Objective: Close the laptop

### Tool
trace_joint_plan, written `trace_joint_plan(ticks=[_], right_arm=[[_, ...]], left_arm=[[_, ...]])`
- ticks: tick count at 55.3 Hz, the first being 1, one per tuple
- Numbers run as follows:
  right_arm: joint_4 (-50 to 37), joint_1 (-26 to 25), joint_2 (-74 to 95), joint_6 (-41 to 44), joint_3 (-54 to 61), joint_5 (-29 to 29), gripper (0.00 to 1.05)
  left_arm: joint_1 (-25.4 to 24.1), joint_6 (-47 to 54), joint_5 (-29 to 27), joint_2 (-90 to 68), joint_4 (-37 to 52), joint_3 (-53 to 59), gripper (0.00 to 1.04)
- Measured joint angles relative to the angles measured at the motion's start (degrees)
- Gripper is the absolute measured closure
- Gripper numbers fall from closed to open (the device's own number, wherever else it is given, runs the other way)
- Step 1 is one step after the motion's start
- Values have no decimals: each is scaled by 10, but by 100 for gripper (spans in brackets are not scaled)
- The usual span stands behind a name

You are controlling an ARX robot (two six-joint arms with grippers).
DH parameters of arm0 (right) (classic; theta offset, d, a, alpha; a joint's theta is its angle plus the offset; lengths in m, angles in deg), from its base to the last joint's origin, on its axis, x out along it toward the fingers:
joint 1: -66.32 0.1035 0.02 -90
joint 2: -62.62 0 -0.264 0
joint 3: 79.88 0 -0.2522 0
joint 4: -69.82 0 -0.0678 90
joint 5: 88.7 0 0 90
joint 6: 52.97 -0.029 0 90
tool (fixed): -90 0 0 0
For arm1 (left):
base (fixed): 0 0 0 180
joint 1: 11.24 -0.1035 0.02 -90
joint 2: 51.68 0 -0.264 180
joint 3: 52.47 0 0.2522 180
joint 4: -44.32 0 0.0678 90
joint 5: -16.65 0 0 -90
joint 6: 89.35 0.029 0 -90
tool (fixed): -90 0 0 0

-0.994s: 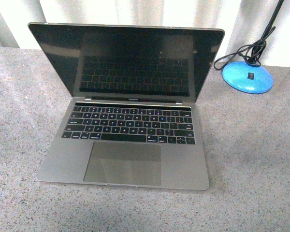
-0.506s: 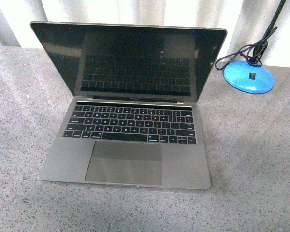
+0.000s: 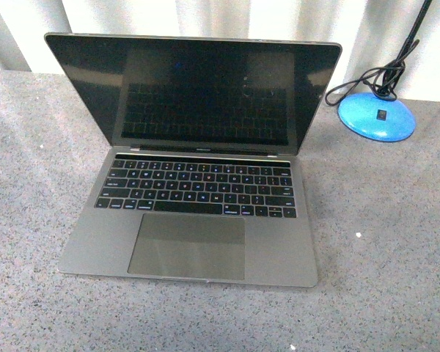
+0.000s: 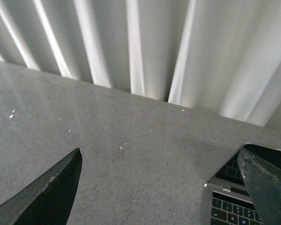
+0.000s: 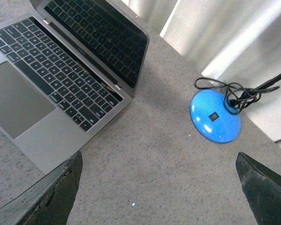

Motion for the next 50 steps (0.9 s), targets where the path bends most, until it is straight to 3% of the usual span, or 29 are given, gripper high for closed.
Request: trace_joint_plan(ticks=[17,33,50], right_arm=[[-68,35,108,43,-69,12,10],[-82,63,187,94,-127,-6,10],[-91,89,244,147,-184,-15,10]], left_arm=[[-4,89,121,-146,65,-93,7],[16,199,242,-248,25,-200,7],[30,284,263,-303,-26,-269,7]])
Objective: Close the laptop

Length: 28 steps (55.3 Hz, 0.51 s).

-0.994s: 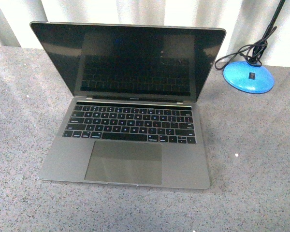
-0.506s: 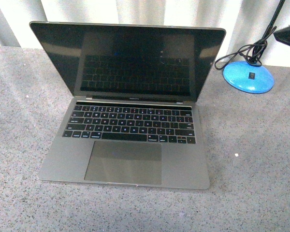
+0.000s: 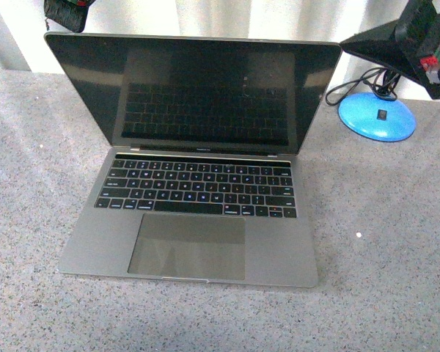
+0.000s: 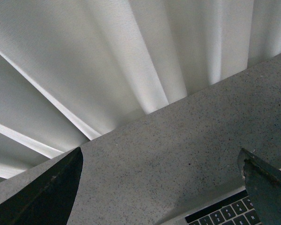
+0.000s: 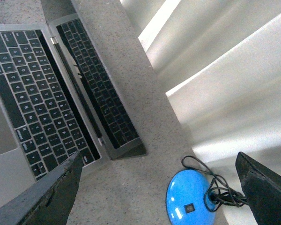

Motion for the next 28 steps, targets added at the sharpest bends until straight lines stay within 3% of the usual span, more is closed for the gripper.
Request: trace_joint_plan(ticks=[4,7,18,28], right_arm=[[0,2,14,3,-20,3,12],[0,4,22,6,-33,5,20],[14,17,46,5,-77,-2,61],[22,28,63,6,-98,-5,89]], left_arm=[[1,12,0,-7,-6,-10,8],[2,17,3,-10,-11,-15,16],[2,35,6,-25,-33,-37,55],[5,35,24,-37,-69,-60,85]])
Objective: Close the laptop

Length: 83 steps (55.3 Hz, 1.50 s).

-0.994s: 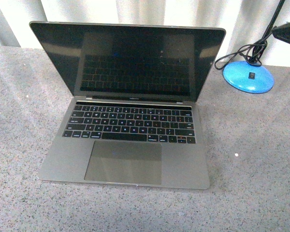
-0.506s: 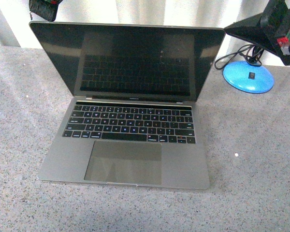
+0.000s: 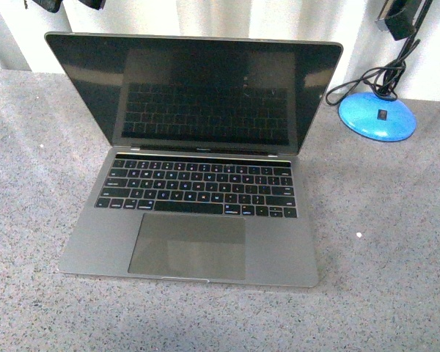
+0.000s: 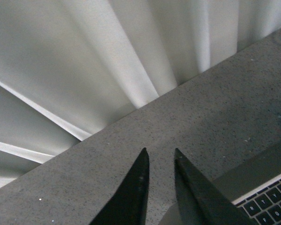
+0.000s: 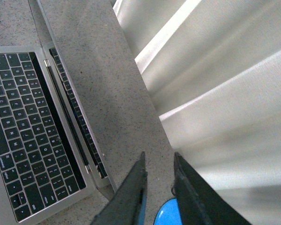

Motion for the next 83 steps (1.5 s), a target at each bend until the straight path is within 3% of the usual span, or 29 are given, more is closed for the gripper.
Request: trace_joint_plan(ticks=[5,20,83], right_arm=[[4,3,12,0,-11,-1,104],[4,3,37,-1,-19,-1,104],[-24,14,53,-6,19,-5,104]], left_arm=[[4,0,8,-7,-28,-11,101],[15,3,19,-19,-83,-30,101],[53,-26,13,-32,-72,-8,101]])
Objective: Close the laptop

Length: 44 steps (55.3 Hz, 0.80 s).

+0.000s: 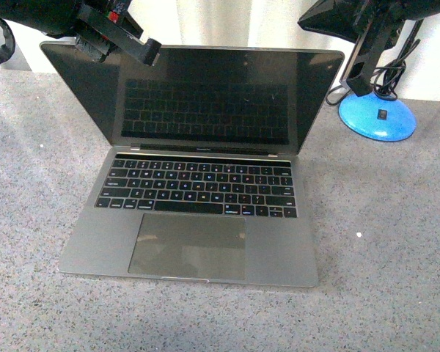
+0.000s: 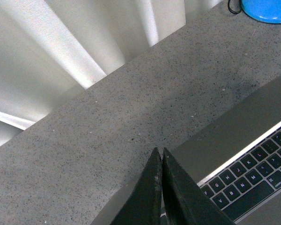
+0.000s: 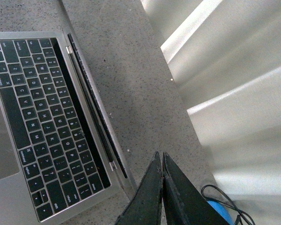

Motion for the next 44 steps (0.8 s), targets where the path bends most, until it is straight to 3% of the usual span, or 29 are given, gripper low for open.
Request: trace_joint_plan(ticks=[44], right_arm=[[-13,8,-12,-5,45,0,104]], left_arm=[[10,-7,-8,21,11,38,101]])
